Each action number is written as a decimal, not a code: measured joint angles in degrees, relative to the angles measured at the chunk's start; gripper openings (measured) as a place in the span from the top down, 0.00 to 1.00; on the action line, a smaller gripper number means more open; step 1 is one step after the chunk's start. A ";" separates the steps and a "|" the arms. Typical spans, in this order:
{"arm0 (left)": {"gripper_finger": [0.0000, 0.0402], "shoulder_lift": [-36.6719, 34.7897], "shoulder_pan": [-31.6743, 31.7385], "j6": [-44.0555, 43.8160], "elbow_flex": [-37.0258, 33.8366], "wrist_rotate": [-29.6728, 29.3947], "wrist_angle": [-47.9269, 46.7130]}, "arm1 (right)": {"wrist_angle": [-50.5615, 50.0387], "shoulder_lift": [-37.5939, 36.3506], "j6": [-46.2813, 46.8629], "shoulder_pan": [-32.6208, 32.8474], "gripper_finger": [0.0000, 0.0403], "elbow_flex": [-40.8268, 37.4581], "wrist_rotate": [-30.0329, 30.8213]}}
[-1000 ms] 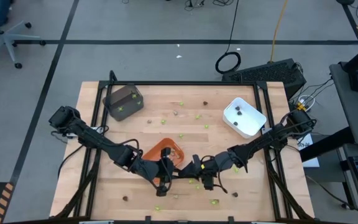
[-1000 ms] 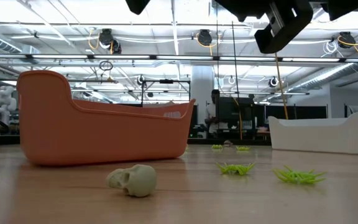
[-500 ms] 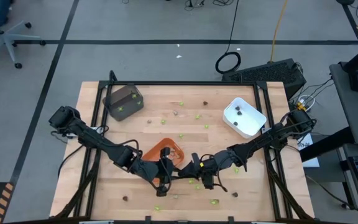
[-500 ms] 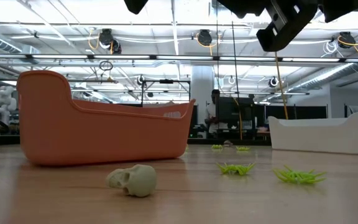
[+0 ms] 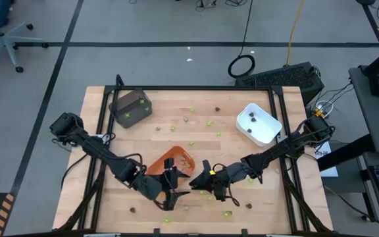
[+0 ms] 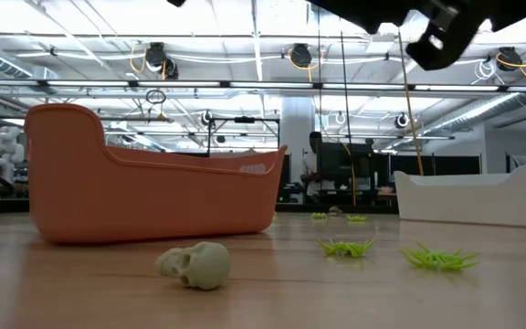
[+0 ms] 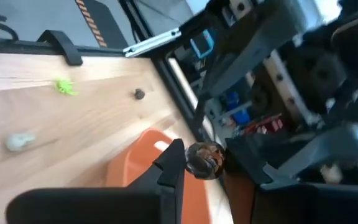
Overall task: Sort Halloween decoration
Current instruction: Put the small transparent skull toy into the white bin
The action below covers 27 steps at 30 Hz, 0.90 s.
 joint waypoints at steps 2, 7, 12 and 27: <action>0.34 -0.68 -1.46 0.02 0.01 -3.78 -0.24 | -1.90 0.00 0.91 1.08 0.85 0.00 2.79; 0.34 -0.85 -4.59 1.95 -0.02 -15.97 -4.49 | -5.06 -0.03 2.25 3.31 0.85 0.00 10.71; 0.34 -0.85 -4.91 2.64 -3.25 -26.69 -6.03 | -11.64 -1.15 7.29 3.85 0.85 0.00 20.37; 0.37 -3.34 -2.35 9.36 -7.52 -21.40 -3.29 | -45.51 -22.92 24.51 -4.36 0.85 0.00 17.56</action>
